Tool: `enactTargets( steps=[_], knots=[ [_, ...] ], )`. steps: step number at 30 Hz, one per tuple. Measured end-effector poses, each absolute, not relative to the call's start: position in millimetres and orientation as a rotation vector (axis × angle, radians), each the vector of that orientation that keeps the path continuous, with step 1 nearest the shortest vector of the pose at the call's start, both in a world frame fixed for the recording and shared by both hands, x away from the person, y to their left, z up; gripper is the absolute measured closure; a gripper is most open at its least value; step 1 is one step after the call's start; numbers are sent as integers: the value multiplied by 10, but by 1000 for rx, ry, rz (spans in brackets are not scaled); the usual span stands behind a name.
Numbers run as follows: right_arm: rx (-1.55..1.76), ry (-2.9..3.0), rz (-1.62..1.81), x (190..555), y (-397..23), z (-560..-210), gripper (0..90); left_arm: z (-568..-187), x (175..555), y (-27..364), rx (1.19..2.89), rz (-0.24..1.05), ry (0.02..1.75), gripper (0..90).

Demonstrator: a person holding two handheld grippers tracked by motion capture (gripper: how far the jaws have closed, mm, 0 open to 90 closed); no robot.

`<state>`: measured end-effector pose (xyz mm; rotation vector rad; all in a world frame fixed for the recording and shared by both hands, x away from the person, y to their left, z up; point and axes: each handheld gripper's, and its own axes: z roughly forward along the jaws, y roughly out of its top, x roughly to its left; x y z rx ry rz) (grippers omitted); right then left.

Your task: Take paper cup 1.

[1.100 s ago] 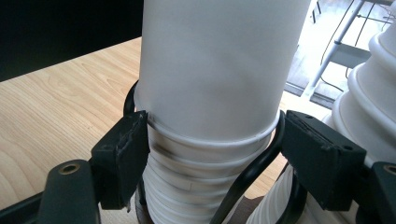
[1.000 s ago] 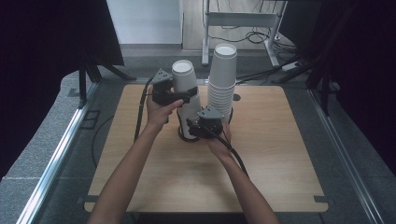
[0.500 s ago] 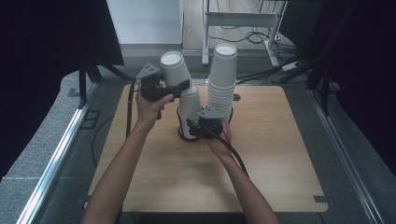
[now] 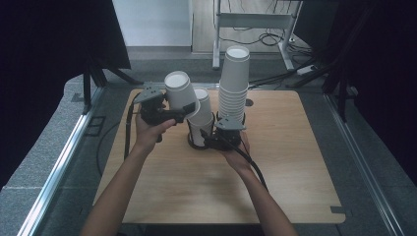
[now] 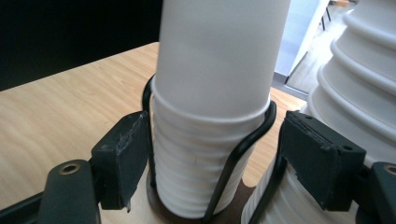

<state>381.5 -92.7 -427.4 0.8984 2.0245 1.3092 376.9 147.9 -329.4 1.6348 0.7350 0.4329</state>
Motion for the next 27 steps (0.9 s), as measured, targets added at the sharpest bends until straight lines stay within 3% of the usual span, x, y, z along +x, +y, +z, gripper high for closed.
enactTargets(
  steps=[15, 27],
  knots=[
    [882, 2025, 1411, 3288, -1346, -4416, 234, -3634, 3242, 1286, 1714, 400, 654, 137],
    [899, 2013, 1410, 3179, -1623, -4498, 231, -4004, 3114, 1127, 1756, 352, 682, 137]
  ],
)
